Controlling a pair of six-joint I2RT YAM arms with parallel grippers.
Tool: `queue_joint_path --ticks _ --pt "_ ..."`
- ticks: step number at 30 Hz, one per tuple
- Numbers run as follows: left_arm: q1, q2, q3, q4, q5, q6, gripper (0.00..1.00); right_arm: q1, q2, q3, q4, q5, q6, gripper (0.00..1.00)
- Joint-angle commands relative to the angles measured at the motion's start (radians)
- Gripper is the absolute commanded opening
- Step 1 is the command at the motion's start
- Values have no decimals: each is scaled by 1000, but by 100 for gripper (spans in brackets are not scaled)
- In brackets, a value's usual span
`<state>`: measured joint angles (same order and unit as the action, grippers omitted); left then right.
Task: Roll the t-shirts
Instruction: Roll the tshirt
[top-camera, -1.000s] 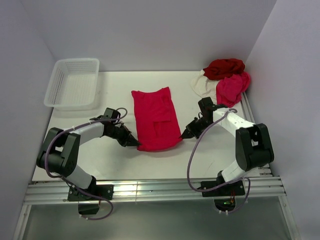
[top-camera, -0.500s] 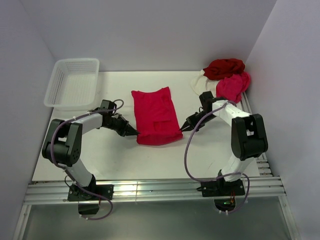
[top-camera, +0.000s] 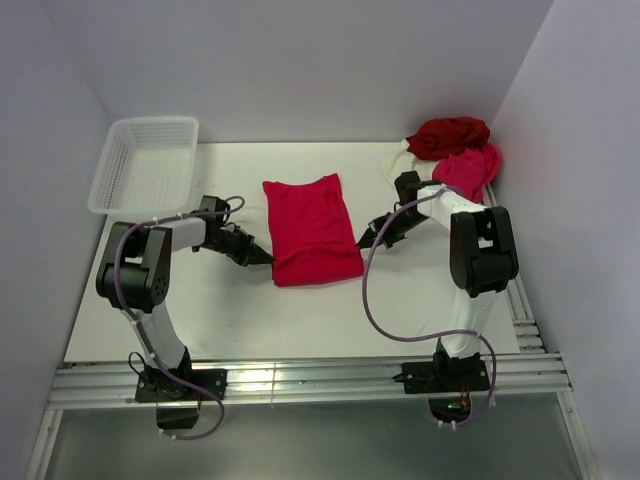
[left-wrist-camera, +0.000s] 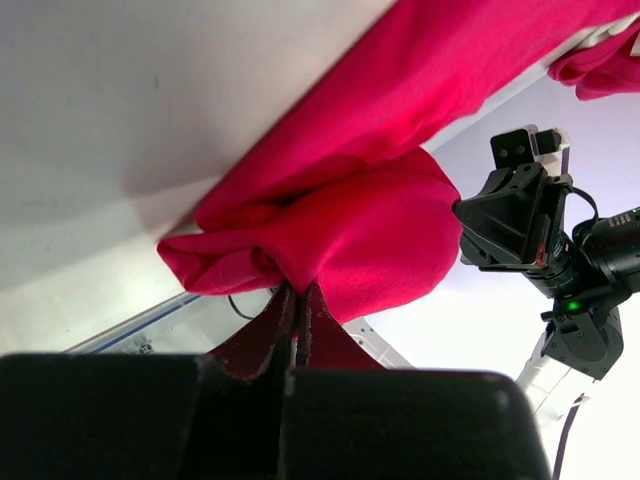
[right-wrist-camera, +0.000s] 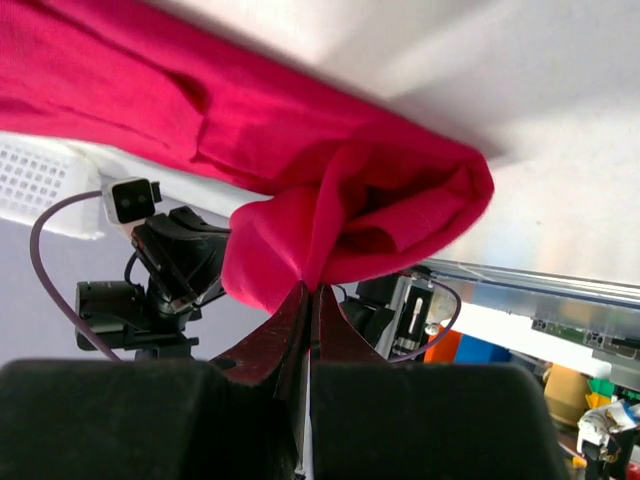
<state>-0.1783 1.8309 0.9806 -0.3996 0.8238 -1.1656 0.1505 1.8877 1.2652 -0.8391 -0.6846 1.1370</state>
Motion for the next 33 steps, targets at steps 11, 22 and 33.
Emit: queue_joint_path --ticks 11,22,33 --pt "8 106 107 -19 -17 63 0 -15 132 121 17 17 4 0" --pt "10 113 184 -91 -43 119 12 -17 136 220 14 45 -45 41" --pt "11 25 329 -186 -103 171 72 -31 1 231 56 106 -118 56"
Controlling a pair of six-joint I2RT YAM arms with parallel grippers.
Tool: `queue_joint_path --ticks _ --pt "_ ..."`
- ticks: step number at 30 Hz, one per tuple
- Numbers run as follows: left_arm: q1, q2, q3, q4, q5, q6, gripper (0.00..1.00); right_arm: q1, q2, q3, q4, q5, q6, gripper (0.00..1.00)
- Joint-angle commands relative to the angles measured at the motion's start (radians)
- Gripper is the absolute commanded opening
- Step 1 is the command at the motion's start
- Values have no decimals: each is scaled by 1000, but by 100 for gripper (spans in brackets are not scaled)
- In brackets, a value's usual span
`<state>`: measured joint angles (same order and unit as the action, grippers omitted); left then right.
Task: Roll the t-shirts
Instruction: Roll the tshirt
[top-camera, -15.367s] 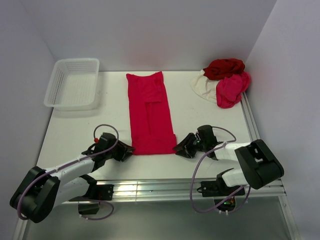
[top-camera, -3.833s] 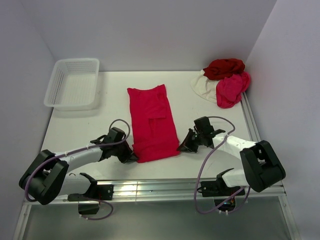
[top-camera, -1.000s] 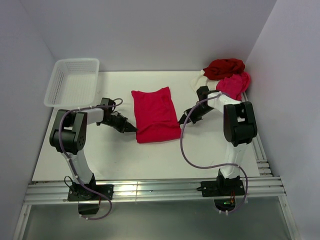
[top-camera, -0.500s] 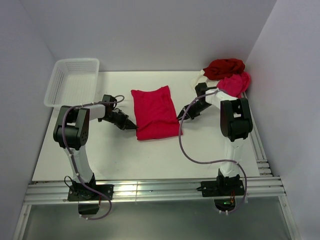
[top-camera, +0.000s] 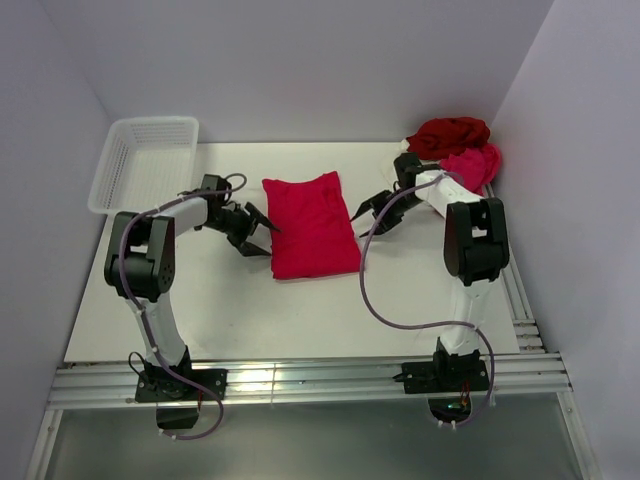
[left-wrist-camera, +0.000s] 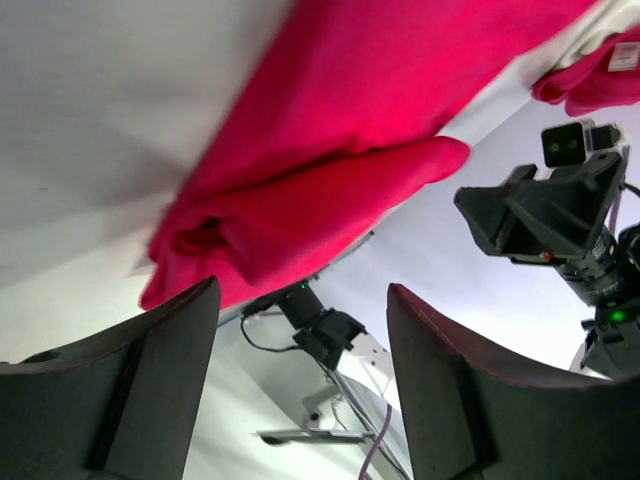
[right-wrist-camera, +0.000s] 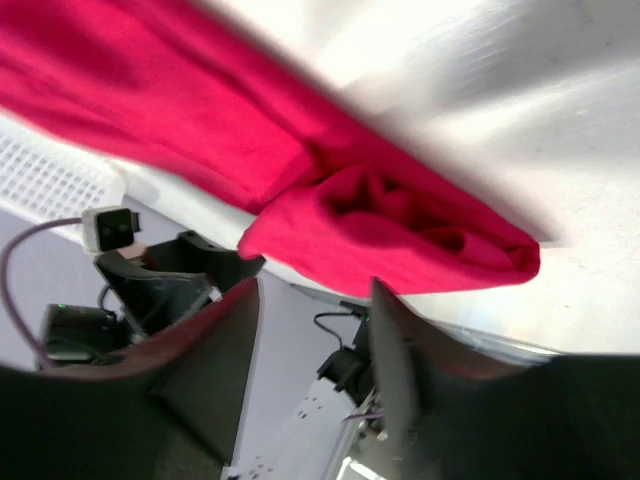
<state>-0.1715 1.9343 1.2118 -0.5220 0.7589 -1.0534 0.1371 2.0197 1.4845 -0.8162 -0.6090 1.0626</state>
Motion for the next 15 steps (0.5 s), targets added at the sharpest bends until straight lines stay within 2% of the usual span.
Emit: queue_joint_path --ticks 1,3,4,7,9,13,15 --pt "4 -84 121 -90 -52 70 73 -17 -150 4 58 35 -56 51" --pt "3 -127 164 -101 -84 93 73 -16 -200 -39 112 0 -111 42" --pt "0 -144 164 -95 -92 93 73 -14 -213 -58 138 -18 -121 32" --pt "-40 -205 129 -27 -89 89 70 -4 -254 -145 215 -66 -165 9" --pt "-78 -230 97 -3 -108 81 68 19 -259 -190 242 -84 -194 1" --pt "-201 -229 28 132 -99 44 64 87 -231 -208 273 -104 -256 0" --pt "-229 -209 -6 174 -92 23 63 131 -211 -208 282 -104 -270 0"
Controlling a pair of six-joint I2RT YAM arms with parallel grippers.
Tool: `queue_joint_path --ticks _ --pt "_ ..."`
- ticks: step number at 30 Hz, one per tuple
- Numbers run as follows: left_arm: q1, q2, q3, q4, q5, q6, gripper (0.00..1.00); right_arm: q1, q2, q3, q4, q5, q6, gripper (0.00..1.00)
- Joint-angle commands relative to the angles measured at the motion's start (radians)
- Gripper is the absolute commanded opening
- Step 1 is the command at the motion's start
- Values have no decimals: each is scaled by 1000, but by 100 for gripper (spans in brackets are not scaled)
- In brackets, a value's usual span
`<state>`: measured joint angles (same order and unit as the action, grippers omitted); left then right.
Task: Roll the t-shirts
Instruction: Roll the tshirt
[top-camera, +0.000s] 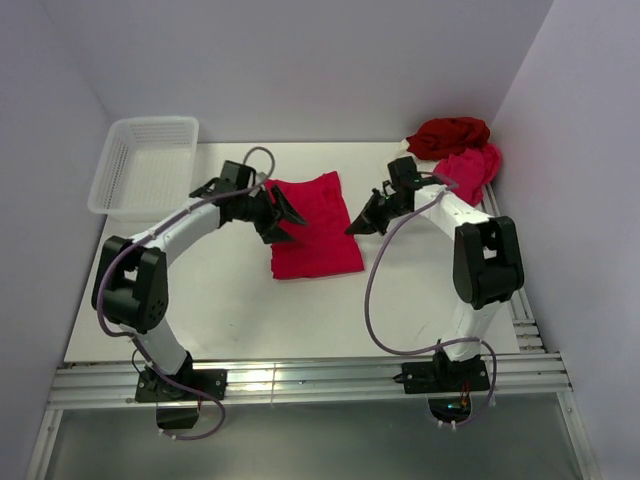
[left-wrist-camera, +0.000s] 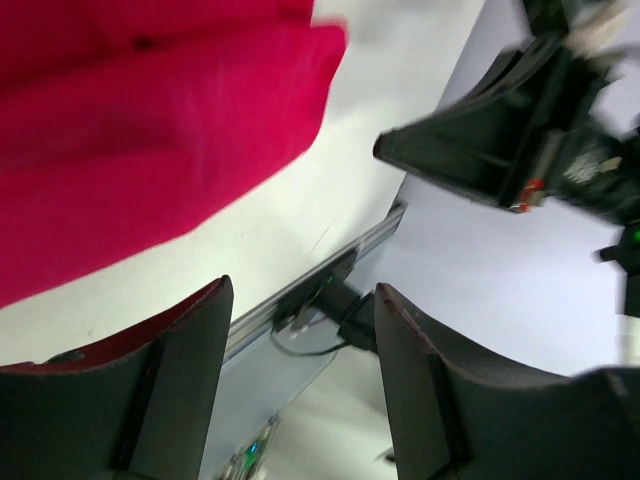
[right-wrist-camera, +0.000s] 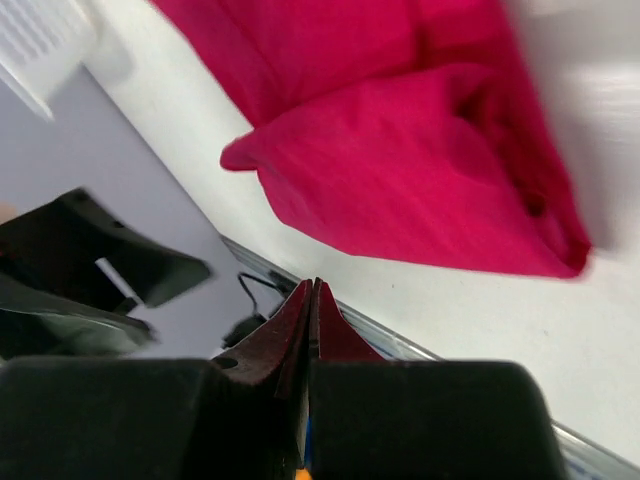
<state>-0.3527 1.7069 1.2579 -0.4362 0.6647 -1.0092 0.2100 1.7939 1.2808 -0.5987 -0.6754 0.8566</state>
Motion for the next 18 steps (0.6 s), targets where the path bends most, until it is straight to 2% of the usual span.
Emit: queue_joint_path --ticks 1,9,12,18 --pt "-67 26 -66 126 7 -22 63 69 21 -26 115 -50 -56 0" --pt "-78 190 -109 157 4 64 61 94 156 -118 237 -39 -39 0" --pt "-55 226 -175 223 35 58 60 71 215 -162 296 -35 -37 0" --pt "-48 255 -207 191 27 110 60 35 246 -186 313 -38 -68 0"
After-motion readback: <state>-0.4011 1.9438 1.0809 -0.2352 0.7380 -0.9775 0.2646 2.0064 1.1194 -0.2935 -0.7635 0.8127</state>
